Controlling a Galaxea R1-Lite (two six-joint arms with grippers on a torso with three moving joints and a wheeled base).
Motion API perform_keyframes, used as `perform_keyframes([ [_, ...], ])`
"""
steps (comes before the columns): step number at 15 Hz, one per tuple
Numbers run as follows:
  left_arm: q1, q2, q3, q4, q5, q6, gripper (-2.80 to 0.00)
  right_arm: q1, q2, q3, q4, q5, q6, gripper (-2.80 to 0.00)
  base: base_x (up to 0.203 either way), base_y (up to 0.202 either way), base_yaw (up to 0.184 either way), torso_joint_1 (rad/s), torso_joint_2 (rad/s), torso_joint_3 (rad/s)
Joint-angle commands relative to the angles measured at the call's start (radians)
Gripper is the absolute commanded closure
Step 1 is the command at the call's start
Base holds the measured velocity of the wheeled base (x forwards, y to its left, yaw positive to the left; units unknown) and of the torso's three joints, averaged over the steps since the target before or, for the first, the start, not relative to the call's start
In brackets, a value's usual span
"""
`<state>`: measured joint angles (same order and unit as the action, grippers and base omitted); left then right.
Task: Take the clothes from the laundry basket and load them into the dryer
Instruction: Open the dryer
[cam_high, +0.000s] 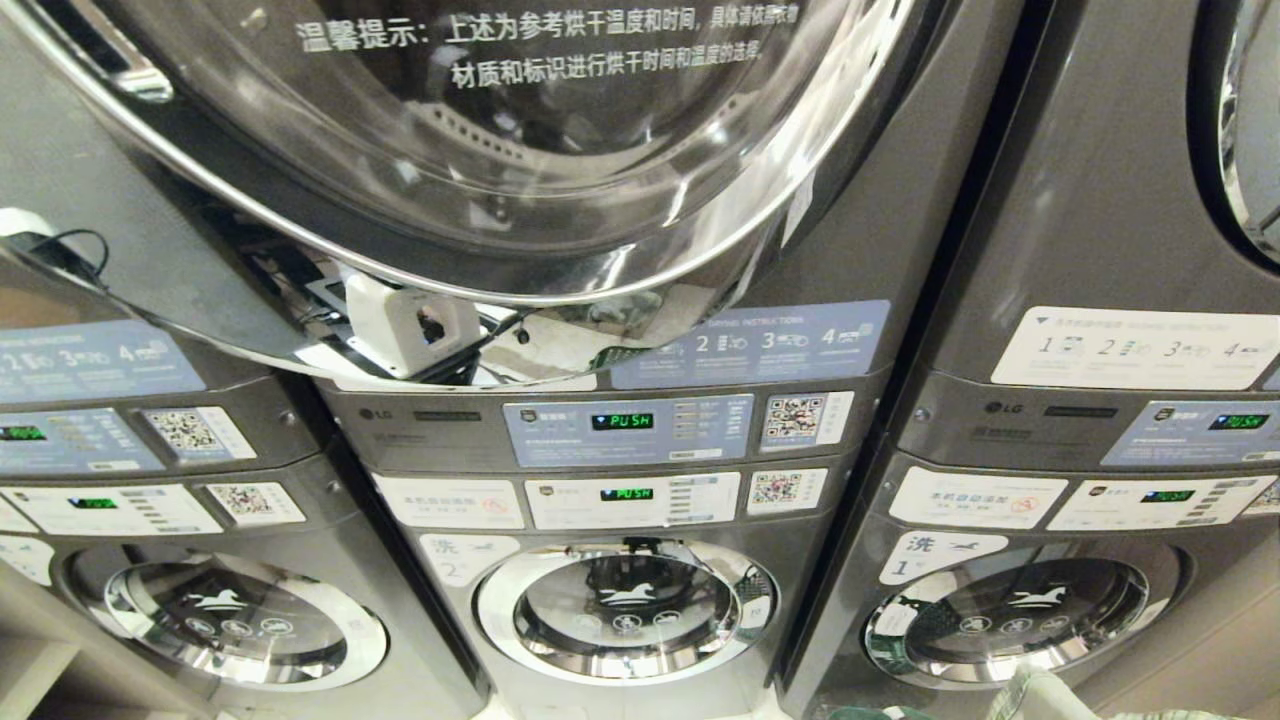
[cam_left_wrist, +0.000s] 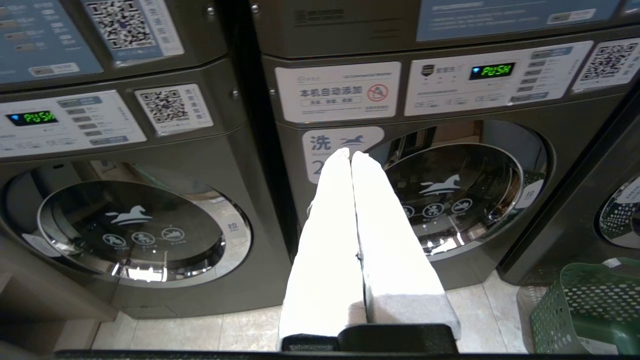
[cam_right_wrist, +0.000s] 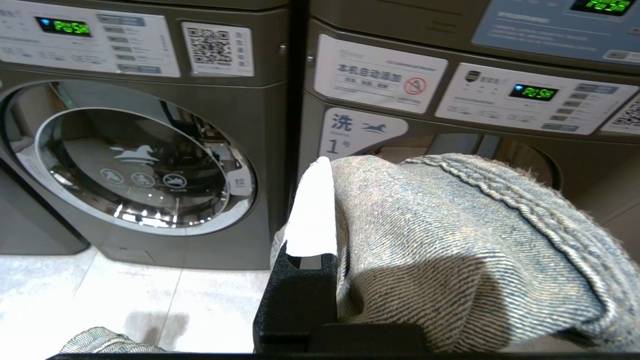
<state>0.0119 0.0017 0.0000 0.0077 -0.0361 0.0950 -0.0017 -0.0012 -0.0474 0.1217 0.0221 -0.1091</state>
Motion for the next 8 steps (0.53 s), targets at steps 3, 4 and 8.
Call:
perform_keyframes([
  [3,0.000,0.000,0.002,0.000,0.004,-0.031,0.00,0.000,0.001,0.000,0.001,0.001,-0.001,0.00,0.000,0.197,-0.003,0.005,0.00,0.002],
  [4,0.000,-0.002,0.002,0.000,0.004,-0.031,0.00,0.000,0.001,0.000,0.001,0.001,0.000,0.00,0.000,0.193,-0.001,0.002,0.00,0.008],
  [8,0.000,0.000,0.002,-0.002,0.002,-0.032,0.00,0.000,0.001,0.000,0.001,0.004,-0.004,0.00,0.000,0.196,-0.002,0.003,0.00,0.002],
])
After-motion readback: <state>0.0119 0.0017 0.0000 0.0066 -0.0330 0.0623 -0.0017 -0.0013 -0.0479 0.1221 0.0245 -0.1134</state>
